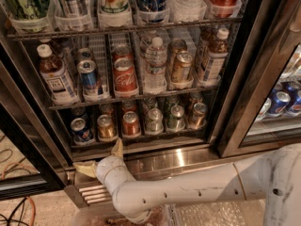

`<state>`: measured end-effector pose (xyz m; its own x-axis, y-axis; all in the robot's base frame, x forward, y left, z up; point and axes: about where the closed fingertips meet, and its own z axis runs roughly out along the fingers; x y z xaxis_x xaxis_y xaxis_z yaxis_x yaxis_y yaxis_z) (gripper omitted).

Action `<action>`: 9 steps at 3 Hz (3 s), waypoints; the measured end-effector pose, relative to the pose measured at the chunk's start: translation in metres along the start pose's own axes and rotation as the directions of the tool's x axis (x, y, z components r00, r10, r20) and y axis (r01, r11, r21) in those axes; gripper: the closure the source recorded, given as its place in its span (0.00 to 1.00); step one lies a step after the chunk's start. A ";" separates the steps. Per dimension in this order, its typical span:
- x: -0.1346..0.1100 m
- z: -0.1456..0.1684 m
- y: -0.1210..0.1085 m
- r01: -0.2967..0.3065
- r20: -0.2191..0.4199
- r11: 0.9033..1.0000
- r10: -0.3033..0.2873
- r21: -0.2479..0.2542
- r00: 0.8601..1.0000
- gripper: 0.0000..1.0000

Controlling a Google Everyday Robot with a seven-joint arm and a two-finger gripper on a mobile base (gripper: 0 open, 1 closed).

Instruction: Pick orange can from bottom shelf of fridge

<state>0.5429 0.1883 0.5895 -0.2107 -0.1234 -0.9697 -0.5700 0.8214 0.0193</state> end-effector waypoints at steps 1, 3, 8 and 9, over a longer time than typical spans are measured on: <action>-0.008 0.008 -0.002 0.009 0.060 0.999 -0.012 0.046 0.998 0.00; -0.017 0.020 -0.006 0.043 0.113 0.992 -0.057 0.121 0.992 0.08; -0.021 0.021 -0.046 -0.003 0.148 0.966 -0.037 0.258 0.988 0.27; -0.023 0.049 -0.045 0.005 0.146 0.975 -0.038 0.220 0.989 0.29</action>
Offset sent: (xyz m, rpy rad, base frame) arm 0.0265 0.0094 0.0242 0.0036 -0.1890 -0.1171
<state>0.6124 0.1820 0.5991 -0.0709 -0.0717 -0.9949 -0.3821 0.9233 -0.0393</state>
